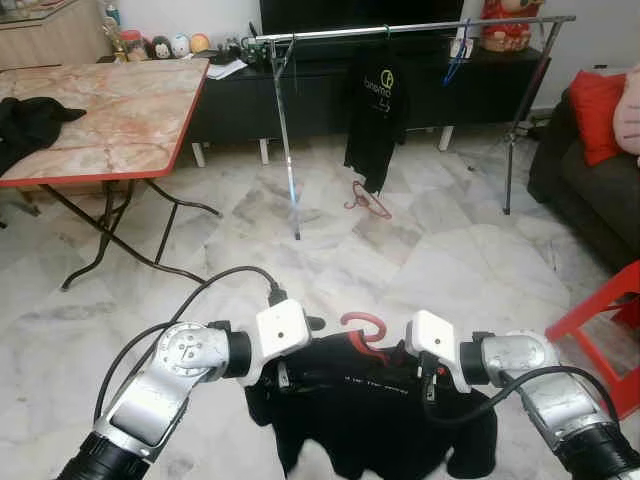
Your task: Hang hanger
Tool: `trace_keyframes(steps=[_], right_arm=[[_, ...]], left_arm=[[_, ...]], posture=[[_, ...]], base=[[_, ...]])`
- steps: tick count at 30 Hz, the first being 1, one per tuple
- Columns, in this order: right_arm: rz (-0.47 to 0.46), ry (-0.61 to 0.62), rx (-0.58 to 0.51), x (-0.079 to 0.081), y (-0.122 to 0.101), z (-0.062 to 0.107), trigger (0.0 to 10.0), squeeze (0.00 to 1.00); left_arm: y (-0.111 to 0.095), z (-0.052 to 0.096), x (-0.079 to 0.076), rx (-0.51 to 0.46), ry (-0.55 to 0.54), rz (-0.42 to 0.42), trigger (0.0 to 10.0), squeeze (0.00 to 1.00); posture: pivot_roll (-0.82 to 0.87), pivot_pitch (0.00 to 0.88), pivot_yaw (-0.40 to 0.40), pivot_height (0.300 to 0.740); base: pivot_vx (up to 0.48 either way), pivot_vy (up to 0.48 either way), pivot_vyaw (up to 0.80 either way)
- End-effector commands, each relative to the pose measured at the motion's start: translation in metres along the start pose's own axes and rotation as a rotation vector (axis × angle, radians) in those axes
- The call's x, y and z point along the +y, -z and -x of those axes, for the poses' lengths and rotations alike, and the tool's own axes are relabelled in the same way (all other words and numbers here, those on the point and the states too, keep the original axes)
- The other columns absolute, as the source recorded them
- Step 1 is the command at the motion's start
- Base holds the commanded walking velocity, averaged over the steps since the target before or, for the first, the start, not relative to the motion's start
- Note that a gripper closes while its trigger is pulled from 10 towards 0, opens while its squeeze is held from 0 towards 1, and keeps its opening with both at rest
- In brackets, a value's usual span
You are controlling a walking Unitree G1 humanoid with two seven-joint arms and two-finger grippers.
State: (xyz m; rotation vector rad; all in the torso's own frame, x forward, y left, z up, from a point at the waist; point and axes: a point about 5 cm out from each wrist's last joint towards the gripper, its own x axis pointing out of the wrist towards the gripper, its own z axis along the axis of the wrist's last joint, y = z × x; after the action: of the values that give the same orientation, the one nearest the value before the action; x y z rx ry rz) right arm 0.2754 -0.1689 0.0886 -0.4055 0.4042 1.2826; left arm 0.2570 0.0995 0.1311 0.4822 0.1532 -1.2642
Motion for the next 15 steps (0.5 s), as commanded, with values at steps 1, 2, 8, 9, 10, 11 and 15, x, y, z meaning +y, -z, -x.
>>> trace_keyframes(steps=[1,2,8,9,10,11,15], right_arm=[[0.031,-0.027,-0.045,0.0003,-0.0128,0.0011,10.0,0.0],[0.031,-0.027,-0.045,0.0003,-0.0128,0.0011,10.0,0.0],[0.037,-0.057,-0.05,0.0059,-0.014,0.0,10.0,0.0],[0.034,-0.06,-0.053,0.0063,-0.0146,-0.0001,10.0,0.0],[0.034,-0.068,-0.052,0.0069,-0.0147,0.0,10.0,0.0],[0.035,-0.072,-0.051,0.0072,-0.0148,0.0001,10.0,0.0],[0.036,-0.076,-0.054,0.0077,-0.0165,-0.0003,10.0,0.0]], left_arm=[[-0.0004,-0.0024,0.0033,0.002,-0.005,-0.014,10.0,0.0],[-0.0004,-0.0024,0.0033,0.002,-0.005,-0.014,10.0,0.0],[-0.0014,-0.0074,0.0022,-0.012,-0.003,-0.006,10.0,0.0],[-0.0013,-0.0082,0.0024,-0.013,-0.005,-0.004,10.0,0.0],[-0.0013,-0.0088,0.0023,-0.013,-0.005,-0.005,10.0,0.0],[-0.0013,-0.0094,0.0019,-0.014,-0.001,-0.003,9.1,0.0],[-0.0015,-0.0104,0.0023,-0.023,0.0,0.001,0.0,0.0]], posture=[[-0.02,0.0,-0.022,0.74],[-0.02,0.0,-0.022,0.74],[-0.03,0.0,-0.023,0.74],[-0.03,0.0,-0.023,0.74],[-0.03,0.0,-0.023,0.74],[-0.03,0.0,-0.023,0.74],[-0.03,0.0,-0.024,0.74]], base=[[0.0,0.0,0.0],[0.0,0.0,0.0],[0.0,0.0,0.0],[0.0,0.0,0.0],[0.0,0.0,0.0],[0.0,0.0,0.0],[0.0,0.0,0.0]])
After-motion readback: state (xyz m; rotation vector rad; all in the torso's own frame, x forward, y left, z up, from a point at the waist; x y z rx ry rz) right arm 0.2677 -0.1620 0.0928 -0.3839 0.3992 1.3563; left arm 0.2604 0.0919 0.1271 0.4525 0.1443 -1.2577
